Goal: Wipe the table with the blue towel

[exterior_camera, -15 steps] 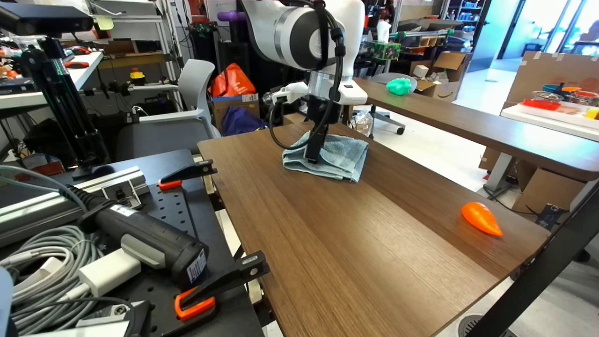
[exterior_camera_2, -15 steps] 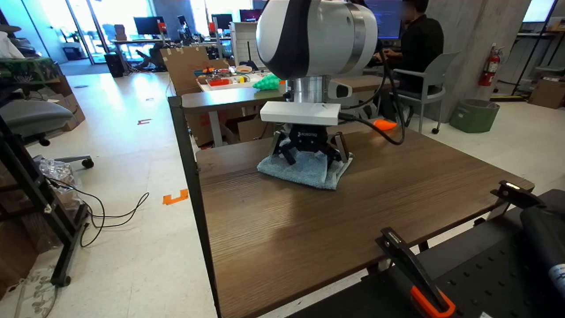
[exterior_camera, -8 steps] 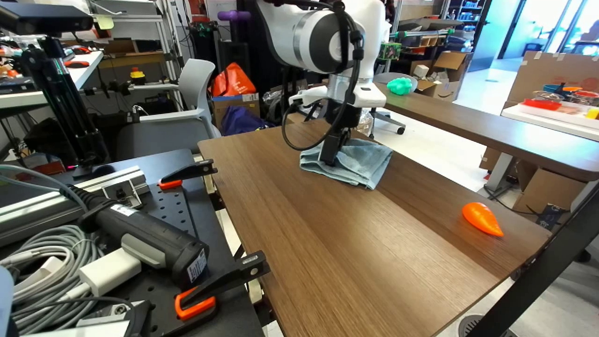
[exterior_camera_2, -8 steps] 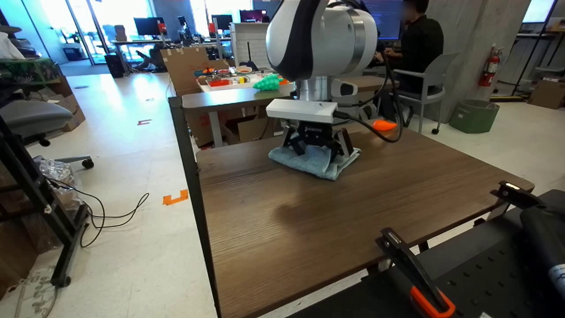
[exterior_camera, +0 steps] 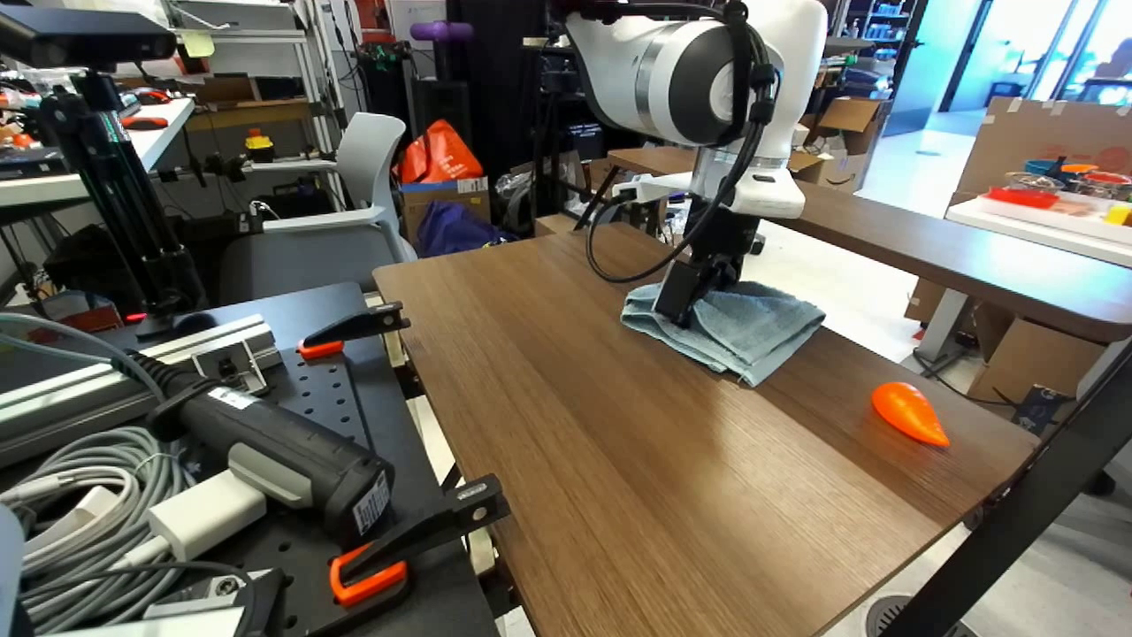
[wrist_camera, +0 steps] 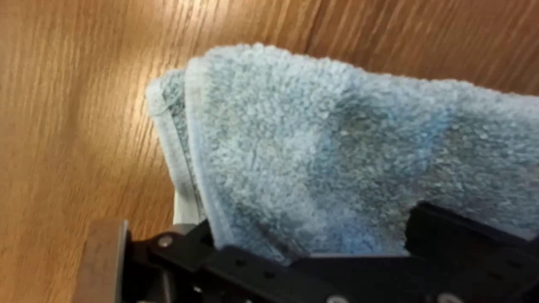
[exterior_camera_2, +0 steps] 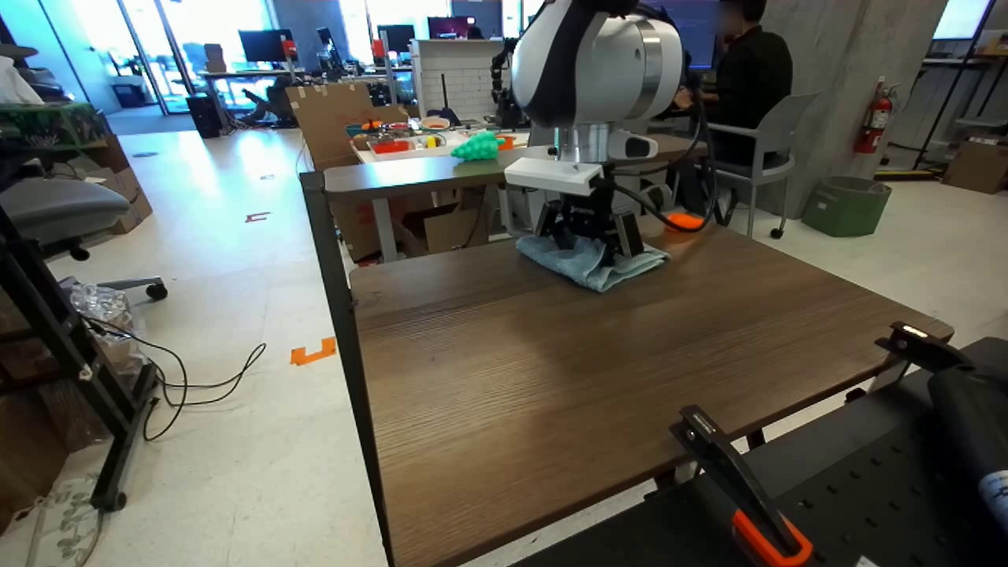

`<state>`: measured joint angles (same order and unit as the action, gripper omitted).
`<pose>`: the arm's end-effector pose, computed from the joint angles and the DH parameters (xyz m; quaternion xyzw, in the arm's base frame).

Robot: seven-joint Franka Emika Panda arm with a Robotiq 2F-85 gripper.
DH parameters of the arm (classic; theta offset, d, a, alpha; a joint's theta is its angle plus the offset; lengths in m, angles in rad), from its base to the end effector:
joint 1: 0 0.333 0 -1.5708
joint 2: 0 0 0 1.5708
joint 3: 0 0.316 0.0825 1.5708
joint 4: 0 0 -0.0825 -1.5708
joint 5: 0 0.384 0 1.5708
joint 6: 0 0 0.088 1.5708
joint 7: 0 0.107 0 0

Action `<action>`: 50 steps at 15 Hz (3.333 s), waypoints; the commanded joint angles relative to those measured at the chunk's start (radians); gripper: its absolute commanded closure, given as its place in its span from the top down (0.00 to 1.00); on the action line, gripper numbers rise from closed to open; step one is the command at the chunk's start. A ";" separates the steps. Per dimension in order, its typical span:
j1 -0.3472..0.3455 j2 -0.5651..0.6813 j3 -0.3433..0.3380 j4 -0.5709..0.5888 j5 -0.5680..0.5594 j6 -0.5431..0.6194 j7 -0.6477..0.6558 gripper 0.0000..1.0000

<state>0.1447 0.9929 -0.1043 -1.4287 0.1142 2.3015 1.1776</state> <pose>0.6992 0.0423 0.0880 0.8306 -0.5539 -0.0439 0.0363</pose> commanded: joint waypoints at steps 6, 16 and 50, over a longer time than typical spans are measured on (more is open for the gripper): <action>0.044 -0.046 0.004 -0.167 -0.089 -0.056 -0.145 1.00; 0.057 -0.001 -0.009 -0.014 -0.084 -0.126 -0.067 1.00; 0.107 -0.254 -0.345 -0.888 -0.684 0.907 -0.587 1.00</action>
<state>0.2909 0.7378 -0.4855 -2.2418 -0.5032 3.1439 0.6720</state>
